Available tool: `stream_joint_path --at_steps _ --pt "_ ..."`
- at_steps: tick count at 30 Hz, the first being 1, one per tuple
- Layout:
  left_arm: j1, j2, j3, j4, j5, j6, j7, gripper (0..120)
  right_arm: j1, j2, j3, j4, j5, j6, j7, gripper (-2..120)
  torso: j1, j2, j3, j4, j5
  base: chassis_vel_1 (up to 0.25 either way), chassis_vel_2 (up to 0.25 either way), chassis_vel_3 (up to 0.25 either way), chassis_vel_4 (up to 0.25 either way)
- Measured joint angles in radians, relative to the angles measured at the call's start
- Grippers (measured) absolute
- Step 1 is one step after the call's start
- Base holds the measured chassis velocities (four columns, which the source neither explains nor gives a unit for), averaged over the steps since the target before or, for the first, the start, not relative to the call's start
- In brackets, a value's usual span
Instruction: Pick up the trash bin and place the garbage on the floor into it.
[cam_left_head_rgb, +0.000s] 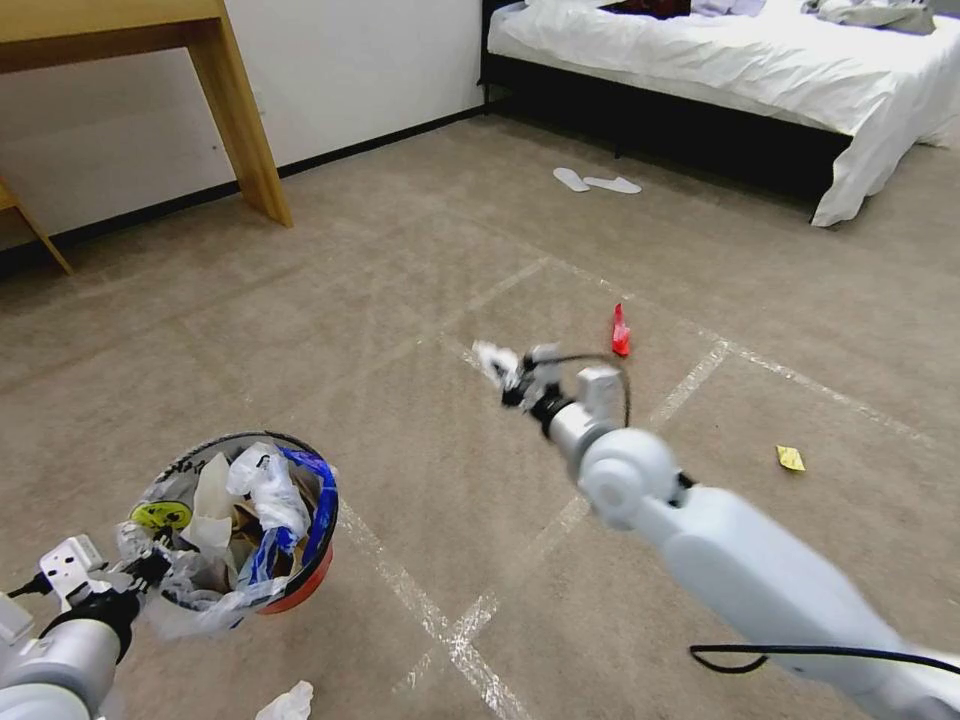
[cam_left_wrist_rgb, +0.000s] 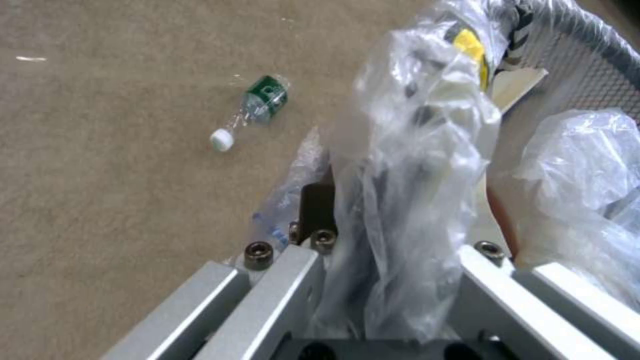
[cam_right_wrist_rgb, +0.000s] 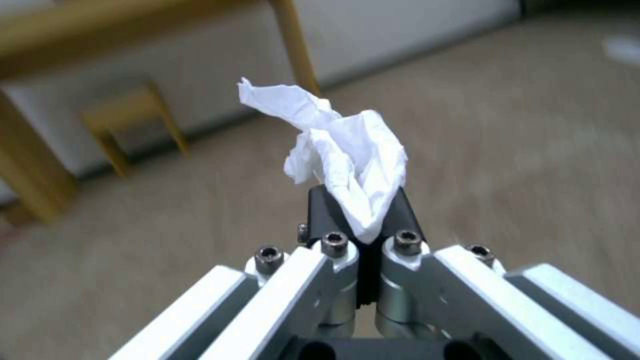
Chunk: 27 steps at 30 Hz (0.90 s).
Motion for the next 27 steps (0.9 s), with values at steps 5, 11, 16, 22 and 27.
stream_joint_path --at_steps 5,11,16,22,27 --pt "-0.008 0.008 0.019 0.008 -0.001 0.0 0.004 1 0.026 -0.049 0.047 0.17 0.06 -0.009 0.035 0 0.0 0.0 0.0 0.0001 0.0001 0.0 0.0 0.0 0.0" --pt "-0.007 0.01 0.027 0.008 0.003 0.001 0.008 1 0.054 -0.061 0.048 0.234 0.125 -0.013 0.047 0 0.0 0.0 0.0 0.0001 0.0 0.0 0.0 0.0 0.0" --pt "0.004 0.01 0.027 -0.003 0.005 0.001 0.008 1 0.091 -0.065 0.044 0.301 0.214 -0.011 0.047 0 0.0 0.0 0.0 0.0001 0.0 0.0 0.0 0.0 0.0" --pt "0.011 0.002 0.027 -0.012 0.01 0.001 0.009 1 0.135 -0.053 0.016 0.35 0.282 -0.027 0.06 0 0.0 0.0 0.0 0.0001 0.0 0.0 0.0 0.0 0.0" --pt "0.012 -0.005 0.028 -0.019 0.015 0.002 0.009 1 0.181 -0.046 -0.021 0.392 0.388 -0.069 0.101 0 0.0 0.0 0.0 0.0 0.0 0.0 0.0 0.0 0.0"
